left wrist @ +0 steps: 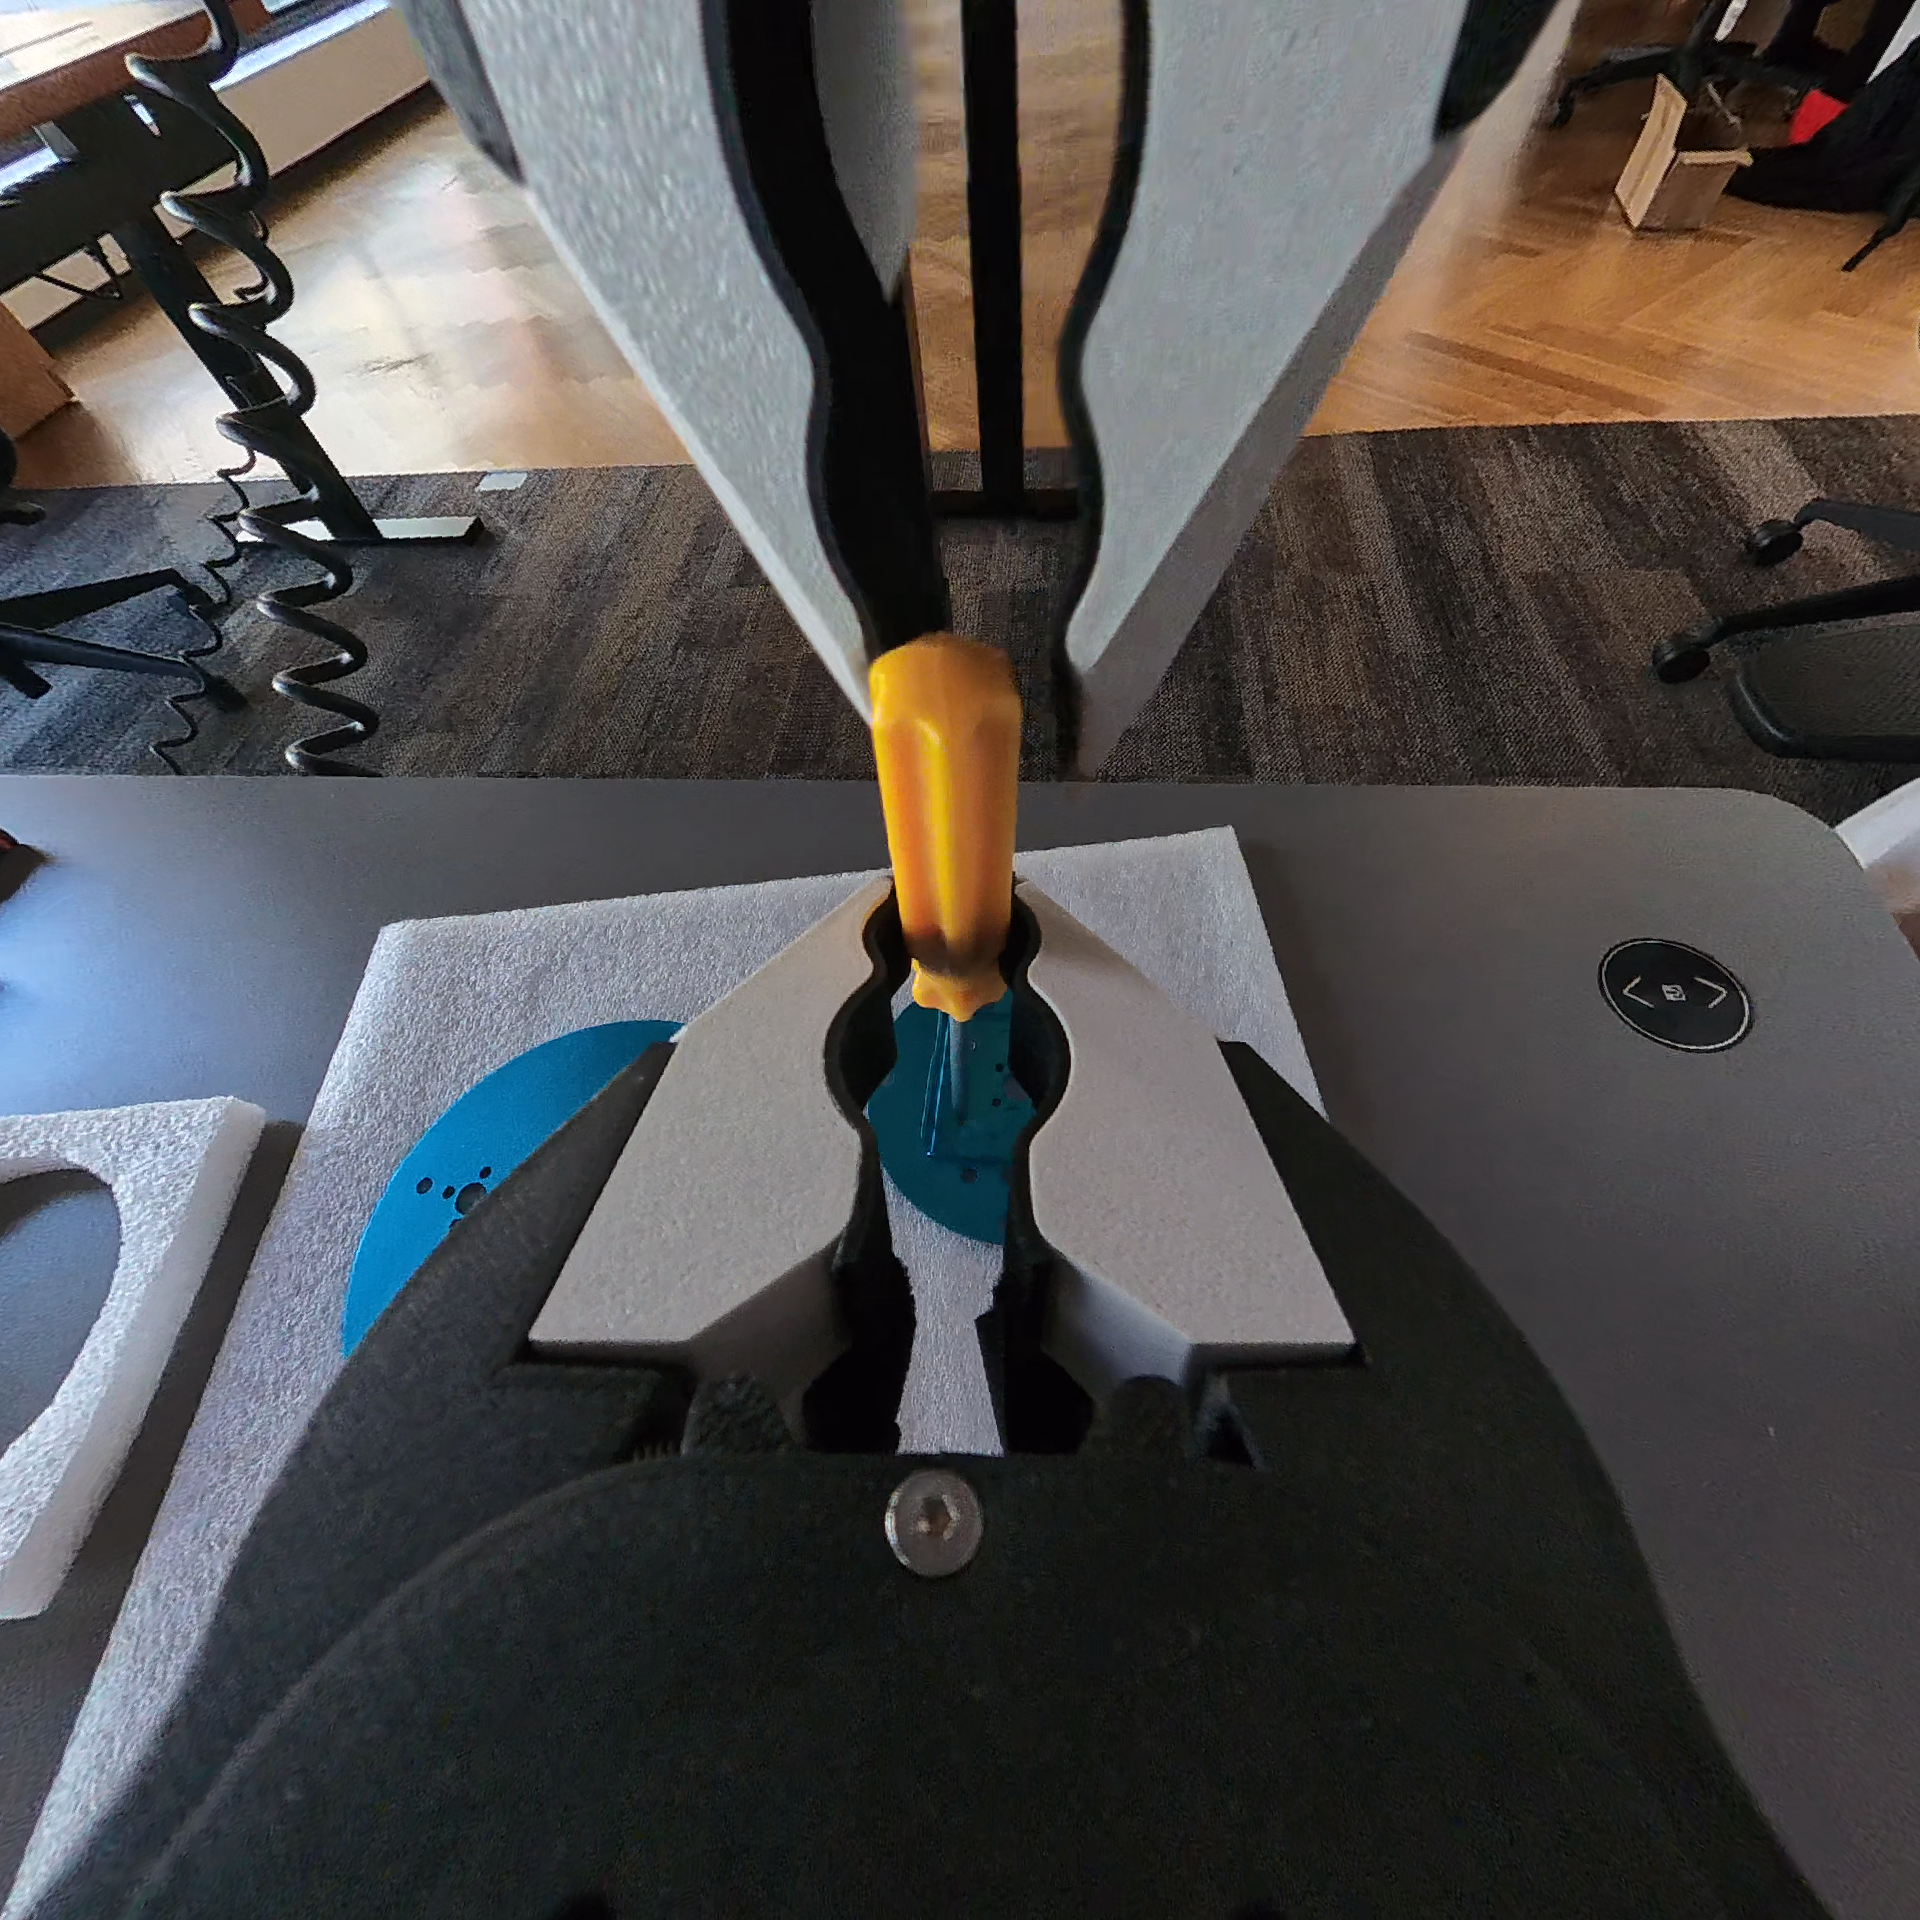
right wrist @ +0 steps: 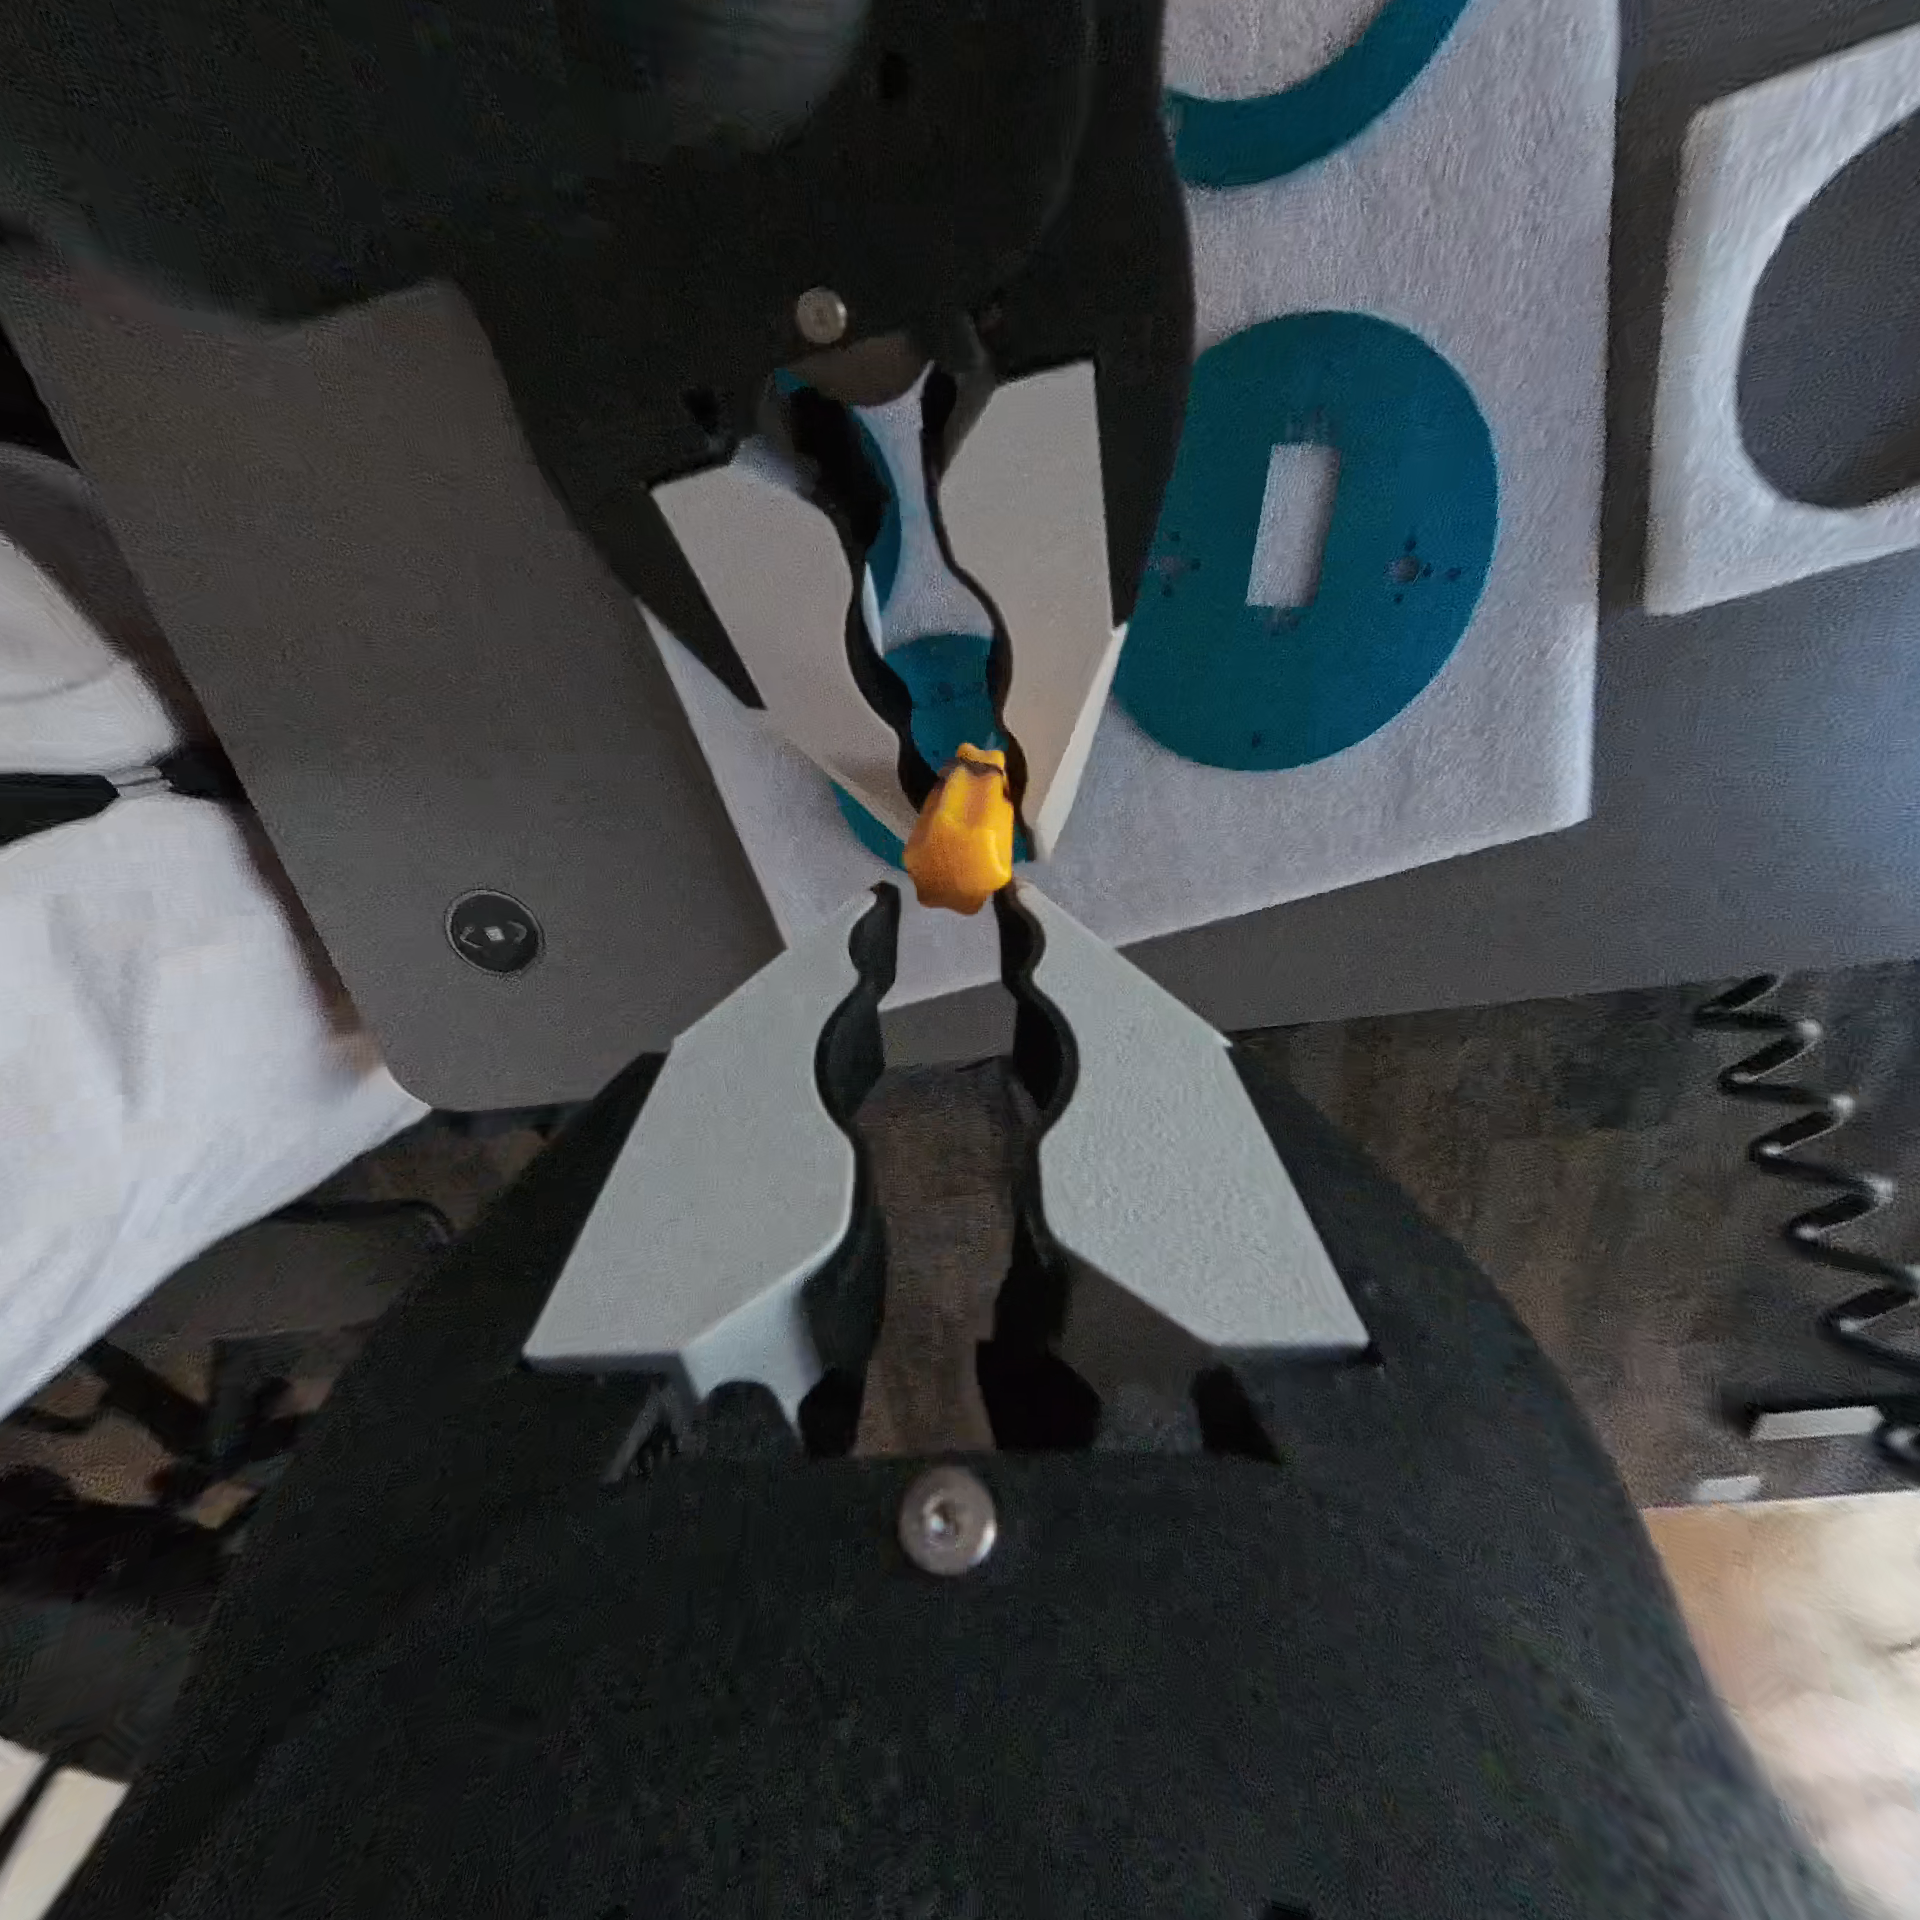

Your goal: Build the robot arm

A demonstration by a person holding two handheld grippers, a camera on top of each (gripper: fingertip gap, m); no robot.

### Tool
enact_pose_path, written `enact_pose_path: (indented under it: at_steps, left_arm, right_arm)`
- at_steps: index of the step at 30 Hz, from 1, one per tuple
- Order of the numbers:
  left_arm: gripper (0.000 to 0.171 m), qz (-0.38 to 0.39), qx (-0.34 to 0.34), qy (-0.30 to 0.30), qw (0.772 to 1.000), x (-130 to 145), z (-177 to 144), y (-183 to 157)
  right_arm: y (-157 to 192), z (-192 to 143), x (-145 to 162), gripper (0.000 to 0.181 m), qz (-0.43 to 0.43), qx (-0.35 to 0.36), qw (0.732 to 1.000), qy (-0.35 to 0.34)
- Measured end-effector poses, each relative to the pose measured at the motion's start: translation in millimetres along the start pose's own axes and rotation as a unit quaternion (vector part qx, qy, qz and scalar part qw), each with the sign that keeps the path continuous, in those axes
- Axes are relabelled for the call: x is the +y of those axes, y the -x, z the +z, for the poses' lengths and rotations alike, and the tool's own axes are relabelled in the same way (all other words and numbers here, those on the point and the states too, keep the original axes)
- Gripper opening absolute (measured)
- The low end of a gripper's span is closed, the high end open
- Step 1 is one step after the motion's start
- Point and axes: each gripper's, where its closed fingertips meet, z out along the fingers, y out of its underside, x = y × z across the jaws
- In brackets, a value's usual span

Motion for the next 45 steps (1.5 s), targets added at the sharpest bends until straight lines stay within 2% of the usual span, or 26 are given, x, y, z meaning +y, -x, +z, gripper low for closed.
enact_pose_path:
  at_steps: [2, 6, 7, 8, 11, 13, 17, 20, 21, 23, 24, 26, 29, 32, 35, 38, 40, 42, 44, 45]
  left_arm:
    - [0.015, 0.000, 0.001, 0.000, 1.000, 0, -1, 0]
    - [0.015, 0.005, 0.003, 0.001, 1.000, 0, 1, -2]
    - [0.015, 0.006, 0.003, 0.001, 1.000, 0, 1, -2]
    - [0.014, 0.007, 0.003, 0.001, 1.000, 0, 1, -2]
    - [0.015, 0.019, 0.005, 0.006, 1.000, 1, -1, -5]
    - [0.014, 0.018, 0.005, 0.006, 1.000, 0, 1, -5]
    - [0.014, 0.013, 0.007, 0.003, 1.000, -1, 2, -3]
    - [0.014, 0.003, -0.004, 0.004, 1.000, -1, 3, 0]
    - [0.014, 0.002, -0.010, 0.006, 1.000, 0, 3, 2]
    - [0.013, 0.002, -0.017, 0.007, 1.000, 0, 4, 4]
    - [0.012, 0.001, -0.013, 0.007, 1.000, 0, 4, 3]
    - [0.011, 0.010, -0.006, 0.005, 1.000, 0, 4, 0]
    - [0.012, 0.013, -0.006, 0.007, 1.000, -1, 6, -1]
    - [0.012, 0.011, -0.004, 0.004, 1.000, -1, 5, -2]
    - [0.011, 0.007, -0.009, 0.005, 1.000, 0, 5, 0]
    - [0.010, -0.007, -0.024, 0.009, 1.000, 0, 5, 6]
    - [0.010, -0.017, -0.026, 0.004, 1.000, 0, 5, 8]
    - [0.009, -0.007, -0.015, 0.005, 1.000, -1, 6, 4]
    - [0.009, 0.005, -0.013, 0.008, 1.000, -1, 8, 1]
    - [0.008, 0.005, -0.010, 0.006, 1.000, -2, 8, 0]
  right_arm:
    - [-9, -6, -7, 0.026, -0.088, 0.042, 0.995, -0.013]
    - [-3, -5, -14, 0.039, -0.225, 0.053, 0.973, -0.027]
    - [-4, 0, -10, 0.037, -0.241, 0.055, 0.969, -0.012]
    - [-4, 5, -4, 0.017, -0.246, 0.047, 0.968, 0.010]
    - [4, 7, -9, 0.017, -0.224, 0.020, 0.974, -0.016]
    - [6, 8, -9, 0.024, -0.207, 0.005, 0.978, -0.026]
    - [4, 8, -13, 0.017, -0.191, 0.019, 0.980, -0.050]
    - [-1, 8, -14, 0.016, -0.082, 0.015, 0.994, -0.068]
    - [-5, 8, -16, 0.017, -0.015, 0.022, 0.996, -0.080]
    - [-10, 8, -19, 0.017, 0.116, 0.031, 0.987, -0.110]
    - [-9, 8, -19, 0.017, 0.138, 0.034, 0.983, -0.120]
    - [-4, 9, -17, 0.018, 0.095, 0.034, 0.990, -0.103]
    - [2, 9, -12, 0.026, -0.053, 0.026, 0.997, -0.056]
    - [-1, 14, -6, 0.018, -0.134, 0.037, 0.990, -0.022]
    - [-2, 16, -8, 0.018, -0.103, 0.027, 0.994, -0.020]
    - [-8, 17, -14, 0.018, 0.054, 0.036, 0.996, -0.058]
    - [-9, 17, -13, 0.018, 0.173, 0.034, 0.981, -0.085]
    - [-6, 17, -10, 0.018, 0.162, 0.050, 0.982, -0.077]
    - [-3, 16, -8, 0.019, 0.068, 0.055, 0.995, -0.054]
    - [0, 16, -10, 0.026, 0.013, 0.046, 0.998, -0.050]
